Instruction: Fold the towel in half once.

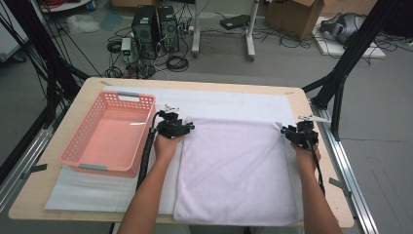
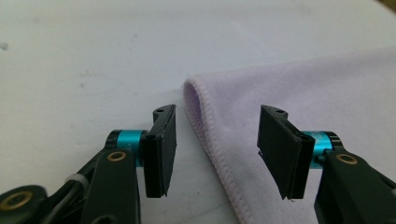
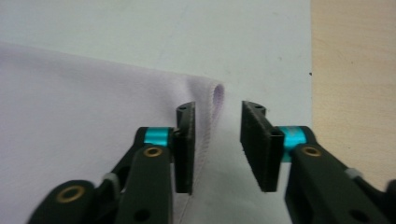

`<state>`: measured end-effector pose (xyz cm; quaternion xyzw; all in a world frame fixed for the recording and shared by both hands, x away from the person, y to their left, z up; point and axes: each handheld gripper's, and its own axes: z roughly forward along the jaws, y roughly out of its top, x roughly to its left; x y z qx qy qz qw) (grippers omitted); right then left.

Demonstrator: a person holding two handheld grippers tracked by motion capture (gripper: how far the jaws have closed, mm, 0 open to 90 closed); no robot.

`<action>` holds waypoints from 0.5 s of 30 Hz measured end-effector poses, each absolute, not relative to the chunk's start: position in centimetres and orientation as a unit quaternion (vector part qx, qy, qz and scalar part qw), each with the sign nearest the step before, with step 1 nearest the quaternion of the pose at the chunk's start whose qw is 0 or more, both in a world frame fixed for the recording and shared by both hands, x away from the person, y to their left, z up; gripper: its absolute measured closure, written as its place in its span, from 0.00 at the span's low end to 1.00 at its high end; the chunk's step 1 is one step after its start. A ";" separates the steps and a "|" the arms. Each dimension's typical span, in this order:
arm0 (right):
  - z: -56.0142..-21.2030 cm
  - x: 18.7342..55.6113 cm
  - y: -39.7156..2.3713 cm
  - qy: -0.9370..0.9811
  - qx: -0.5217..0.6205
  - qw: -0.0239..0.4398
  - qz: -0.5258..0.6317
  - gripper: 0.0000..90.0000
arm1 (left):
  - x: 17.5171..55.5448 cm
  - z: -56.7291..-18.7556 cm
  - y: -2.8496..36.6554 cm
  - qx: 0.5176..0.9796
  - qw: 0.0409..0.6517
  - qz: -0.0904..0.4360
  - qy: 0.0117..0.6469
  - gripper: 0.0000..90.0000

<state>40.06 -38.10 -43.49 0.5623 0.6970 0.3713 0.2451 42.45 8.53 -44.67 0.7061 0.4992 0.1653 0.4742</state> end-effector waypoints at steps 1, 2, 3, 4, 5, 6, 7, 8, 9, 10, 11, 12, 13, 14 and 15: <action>-43.2 39.8 -38.2 0.702 0.555 0.238 0.379 0.66 | 42.2 -44.5 8.7 0.704 0.484 0.164 0.494 0.51; -42.9 39.5 -38.3 0.708 0.547 0.230 0.383 0.62 | 41.8 -44.3 8.8 0.700 0.493 0.163 0.490 0.50; -42.6 39.1 -38.4 0.713 0.540 0.221 0.388 0.59 | 41.5 -44.1 8.9 0.700 0.502 0.163 0.481 0.49; -42.4 38.8 -38.5 0.714 0.535 0.214 0.397 0.56 | 41.1 -43.9 9.0 0.698 0.512 0.161 0.475 0.48; -42.1 38.4 -38.6 0.717 0.528 0.210 0.403 0.54 | 40.8 -43.7 9.1 0.697 0.519 0.159 0.469 0.47; -41.9 37.9 -38.7 0.720 0.524 0.208 0.405 0.51 | 40.4 -43.5 9.1 0.697 0.525 0.156 0.462 0.46; -41.6 37.5 -38.8 0.724 0.516 0.206 0.409 0.49 | 40.1 -43.3 9.3 0.697 0.532 0.151 0.456 0.44; -41.3 37.0 -38.9 0.726 0.514 0.196 0.413 0.46 | 39.8 -43.0 9.3 0.699 0.536 0.144 0.451 0.42; -41.1 36.4 -39.1 0.729 0.508 0.191 0.417 0.43 | 39.6 -42.8 9.3 0.702 0.538 0.137 0.446 0.37; -40.9 35.8 -39.2 0.734 0.499 0.190 0.420 0.40 | 39.3 -42.5 9.2 0.704 0.540 0.134 0.440 0.33; -40.8 35.2 -39.3 0.740 0.490 0.189 0.421 0.37 | 38.9 -42.2 9.2 0.710 0.538 0.137 0.433 0.29; -40.7 34.5 -39.3 0.744 0.483 0.190 0.420 0.32 | 38.4 -41.8 9.0 0.707 0.539 0.149 0.432 0.25; -40.7 33.6 -39.5 0.750 0.472 0.194 0.421 0.28 | 38.1 -41.6 9.0 0.704 0.546 0.156 0.427 0.20; -40.8 33.1 -39.5 0.752 0.467 0.194 0.422 0.26 | 37.6 -41.4 9.0 0.697 0.556 0.162 0.422 0.19; -40.8 32.4 -39.7 0.753 0.461 0.193 0.428 0.26 | 37.2 -41.4 9.1 0.693 0.563 0.165 0.419 0.20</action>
